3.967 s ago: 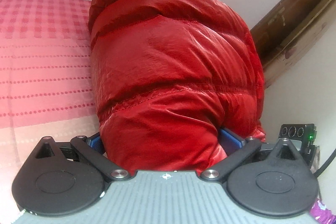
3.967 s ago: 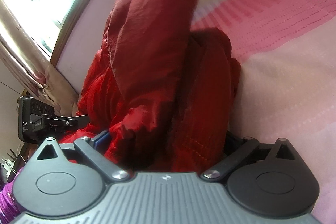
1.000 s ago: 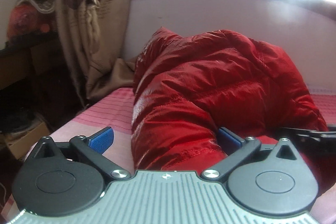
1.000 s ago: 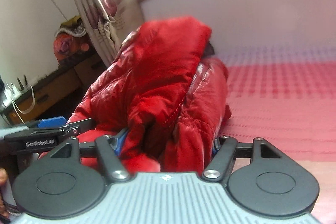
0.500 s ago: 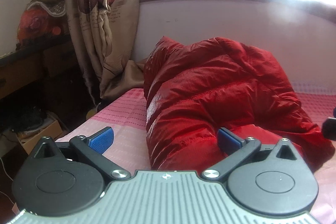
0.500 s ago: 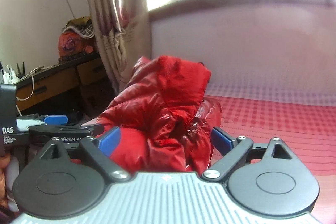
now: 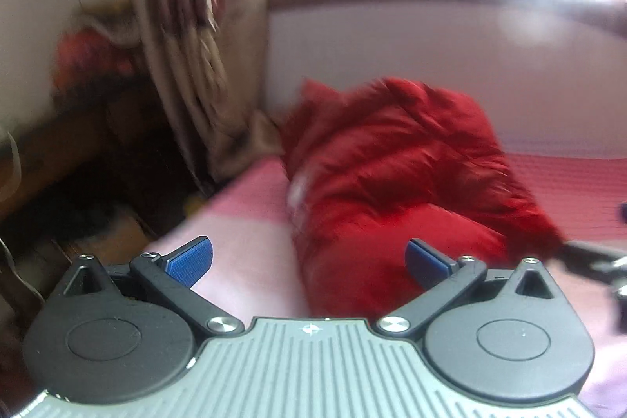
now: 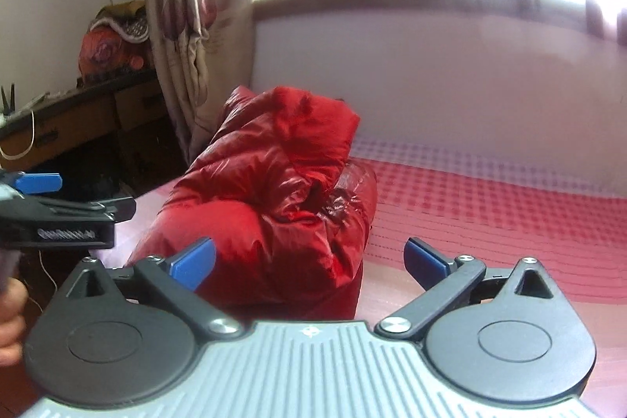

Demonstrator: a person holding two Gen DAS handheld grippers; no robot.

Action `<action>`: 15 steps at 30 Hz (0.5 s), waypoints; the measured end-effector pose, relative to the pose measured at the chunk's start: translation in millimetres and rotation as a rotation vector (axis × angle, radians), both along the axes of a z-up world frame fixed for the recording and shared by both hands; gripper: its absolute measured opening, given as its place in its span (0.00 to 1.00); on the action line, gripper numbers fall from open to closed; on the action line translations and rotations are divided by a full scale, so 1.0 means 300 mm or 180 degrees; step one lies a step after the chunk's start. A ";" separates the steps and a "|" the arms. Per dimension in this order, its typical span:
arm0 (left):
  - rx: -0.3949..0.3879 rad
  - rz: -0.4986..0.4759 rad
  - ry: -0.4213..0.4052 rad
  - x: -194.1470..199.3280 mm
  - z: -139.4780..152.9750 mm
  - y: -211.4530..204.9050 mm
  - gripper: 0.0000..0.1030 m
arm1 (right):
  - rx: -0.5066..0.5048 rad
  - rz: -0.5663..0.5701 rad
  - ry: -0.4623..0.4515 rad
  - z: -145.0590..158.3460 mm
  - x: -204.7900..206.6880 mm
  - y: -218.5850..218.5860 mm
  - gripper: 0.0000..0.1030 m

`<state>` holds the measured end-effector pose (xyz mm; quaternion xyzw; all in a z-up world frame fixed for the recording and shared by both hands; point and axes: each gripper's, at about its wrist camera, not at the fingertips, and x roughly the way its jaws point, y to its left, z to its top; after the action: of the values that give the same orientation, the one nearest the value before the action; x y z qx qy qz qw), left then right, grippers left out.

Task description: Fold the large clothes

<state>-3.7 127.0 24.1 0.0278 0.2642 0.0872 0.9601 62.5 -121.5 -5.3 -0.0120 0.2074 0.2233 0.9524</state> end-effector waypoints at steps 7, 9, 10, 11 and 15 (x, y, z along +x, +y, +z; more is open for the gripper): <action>-0.0591 0.0026 0.0494 -0.025 0.012 0.034 1.00 | -0.0031 0.0000 0.0255 -0.003 -0.044 0.001 1.00; -0.0594 0.0060 0.0591 -0.027 0.004 0.035 1.00 | -0.0026 0.0042 0.0308 -0.001 -0.058 0.004 1.00; -0.0586 0.0085 0.0596 -0.032 0.002 0.036 1.00 | -0.0040 0.0052 0.0305 -0.001 -0.064 0.007 1.00; -0.0548 0.0108 0.0611 -0.036 0.000 0.035 1.00 | -0.0061 0.0046 0.0295 0.001 -0.070 0.011 1.00; -0.0511 0.0128 0.0648 -0.040 -0.011 0.032 1.00 | -0.0092 0.0043 0.0303 0.000 -0.081 0.019 1.00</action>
<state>-15.8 136.6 20.9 -0.0458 0.3669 0.0817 0.9255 38.2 -115.8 -5.4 -0.0166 0.2557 0.2270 0.9396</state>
